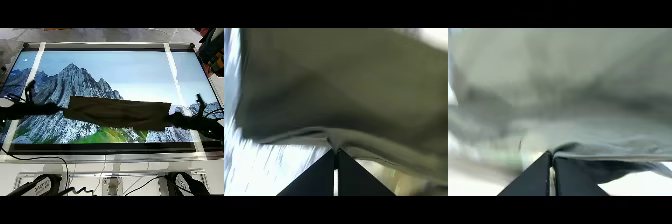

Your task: Fold the clothes and pants, and hang the long-sleeved shirts on hangers.

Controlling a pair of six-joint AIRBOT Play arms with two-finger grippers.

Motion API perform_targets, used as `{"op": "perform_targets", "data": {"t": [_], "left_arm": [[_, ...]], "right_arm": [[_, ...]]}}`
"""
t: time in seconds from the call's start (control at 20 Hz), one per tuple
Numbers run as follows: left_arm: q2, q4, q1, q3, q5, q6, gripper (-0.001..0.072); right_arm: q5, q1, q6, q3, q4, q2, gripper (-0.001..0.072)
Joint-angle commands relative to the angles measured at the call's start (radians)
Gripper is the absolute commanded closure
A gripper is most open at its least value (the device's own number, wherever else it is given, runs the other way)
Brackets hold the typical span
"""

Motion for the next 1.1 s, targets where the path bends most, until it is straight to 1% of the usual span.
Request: {"op": "perform_targets", "data": {"t": [0.0, 0.1, 0.25, 0.35, 0.4, 0.45, 0.5, 0.55, 0.6, 0.65, 0.7, 0.8, 0.85, 0.95, 1.05], "left_arm": [[-0.018, -0.180, -0.042, 0.033, 0.226, 0.003, 0.0694], [-0.047, -0.236, -0.111, 0.033, 0.370, 0.003, 0.0694], [-0.127, -0.241, -0.242, 0.033, 0.600, 0.003, 0.0694], [-0.195, -0.242, -0.306, 0.033, 0.713, 0.003, 0.0693], [-0.224, -0.241, -0.325, 0.033, 0.753, 0.003, 0.0673], [-0.245, -0.241, -0.333, 0.033, 0.766, 0.003, 0.0557], [-0.259, -0.241, -0.332, 0.033, 0.765, 0.003, 0.0214], [-0.263, -0.241, -0.330, 0.033, 0.758, 0.003, 0.0008], [-0.261, -0.228, -0.317, 0.034, 0.739, 0.003, -0.0005], [-0.257, -0.200, -0.299, 0.034, 0.713, 0.003, -0.0005], [-0.256, -0.166, -0.277, 0.034, 0.668, 0.003, -0.0005], [-0.259, -0.101, -0.225, 0.034, 0.542, 0.002, -0.0004], [-0.262, -0.048, -0.196, 0.034, 0.473, -0.016, -0.0003], [-0.278, 0.073, -0.158, 0.037, 0.356, -0.093, -0.0002], [-0.312, 0.100, -0.145, 0.045, 0.240, -0.102, -0.0002]], "right_arm": [[-0.319, 0.037, 0.105, 0.022, 0.096, 0.014, 0.0700], [-0.522, 0.116, 0.143, 0.022, 0.099, -0.016, 0.0700], [-0.821, 0.248, 0.143, 0.022, 0.103, -0.108, 0.0700], [-0.957, 0.305, 0.157, 0.022, 0.104, -0.187, 0.0700], [-0.992, 0.319, 0.157, 0.022, 0.104, -0.225, 0.0699], [-1.005, 0.325, 0.157, 0.022, 0.102, -0.262, 0.0619], [-1.003, 0.324, 0.156, 0.022, 0.101, -0.289, 0.0357], [-0.990, 0.324, 0.156, 0.022, 0.096, -0.304, 0.0128], [-0.974, 0.324, 0.154, 0.022, 0.069, -0.307, 0.0104], [-0.949, 0.324, 0.153, 0.022, 0.039, -0.307, 0.0104], [-0.917, 0.324, 0.153, 0.022, 0.013, -0.307, 0.0104], [-0.811, 0.324, 0.152, 0.034, -0.061, -0.309, 0.0105], [-0.748, 0.324, 0.152, 0.050, -0.108, -0.309, 0.0106], [-0.629, 0.324, 0.151, 0.097, -0.165, -0.314, 0.0126], [-0.529, 0.326, 0.148, 0.153, -0.172, -0.335, 0.0127]]}}
